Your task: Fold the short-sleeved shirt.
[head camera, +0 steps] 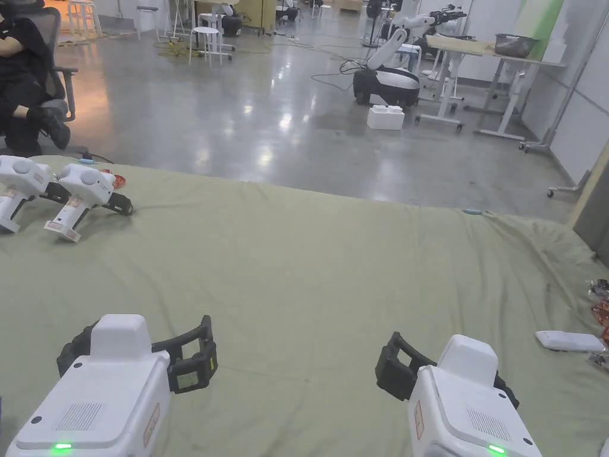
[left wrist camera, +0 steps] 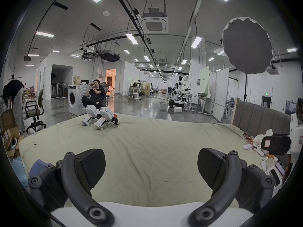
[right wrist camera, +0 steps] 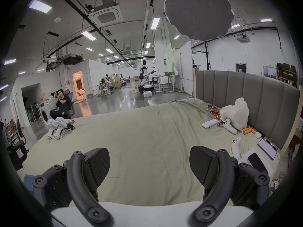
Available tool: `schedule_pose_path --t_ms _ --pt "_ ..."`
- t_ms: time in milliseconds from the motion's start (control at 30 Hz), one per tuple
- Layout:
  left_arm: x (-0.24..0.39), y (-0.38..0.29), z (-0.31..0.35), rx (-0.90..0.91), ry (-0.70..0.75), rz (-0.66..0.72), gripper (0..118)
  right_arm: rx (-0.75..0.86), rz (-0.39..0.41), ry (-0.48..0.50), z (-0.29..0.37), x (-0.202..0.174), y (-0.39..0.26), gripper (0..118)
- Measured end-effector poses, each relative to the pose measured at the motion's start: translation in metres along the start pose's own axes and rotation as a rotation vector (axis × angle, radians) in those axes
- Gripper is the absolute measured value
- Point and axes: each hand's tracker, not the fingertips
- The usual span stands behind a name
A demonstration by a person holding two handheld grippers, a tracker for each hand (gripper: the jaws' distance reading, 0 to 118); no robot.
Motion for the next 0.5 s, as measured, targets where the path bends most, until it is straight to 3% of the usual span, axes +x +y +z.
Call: schedule_pose_path --t_ms 500 --pt "0.001 -0.003 0.001 -0.003 0.038 0.014 117 -0.082 -0.061 -0.009 -0.008 -0.003 0.006 102"
